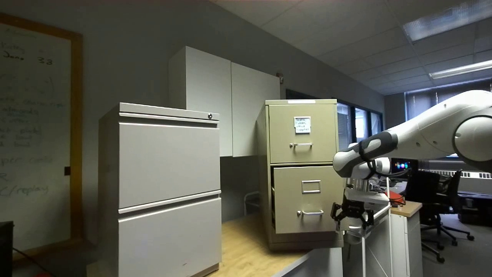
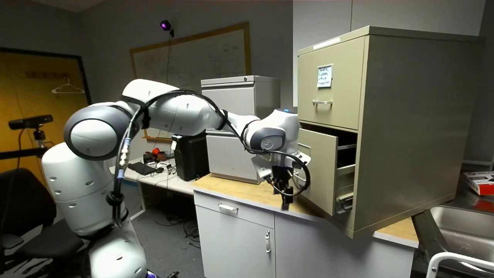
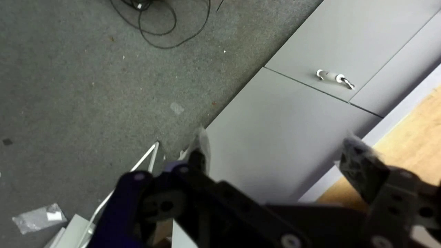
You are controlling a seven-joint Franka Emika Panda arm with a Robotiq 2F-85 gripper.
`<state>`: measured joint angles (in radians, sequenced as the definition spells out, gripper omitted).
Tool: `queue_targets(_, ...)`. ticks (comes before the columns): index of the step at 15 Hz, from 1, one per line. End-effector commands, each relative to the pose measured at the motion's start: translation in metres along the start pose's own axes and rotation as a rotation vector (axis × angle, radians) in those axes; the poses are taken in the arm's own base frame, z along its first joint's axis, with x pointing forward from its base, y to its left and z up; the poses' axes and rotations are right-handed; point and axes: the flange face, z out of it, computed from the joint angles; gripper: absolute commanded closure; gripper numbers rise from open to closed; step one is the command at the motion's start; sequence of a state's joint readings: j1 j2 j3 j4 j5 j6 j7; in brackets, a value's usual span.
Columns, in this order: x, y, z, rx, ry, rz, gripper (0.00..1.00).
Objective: Open the bottom drawer of the cabinet to the right.
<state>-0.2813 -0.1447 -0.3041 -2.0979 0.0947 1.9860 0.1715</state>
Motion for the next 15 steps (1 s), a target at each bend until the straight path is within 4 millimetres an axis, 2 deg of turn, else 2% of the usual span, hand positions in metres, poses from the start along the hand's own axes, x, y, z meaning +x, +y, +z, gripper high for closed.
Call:
queue_targets(1,0.030,-0.021,-0.010,-0.015,0.085,-0.181,0.00)
queue_targets(5,0.060,-0.026,-0.008,0.105,0.226,-0.313,0.00)
queue_targets(15,0.110,0.030,-0.002,0.504,0.329,-0.192,0.00)
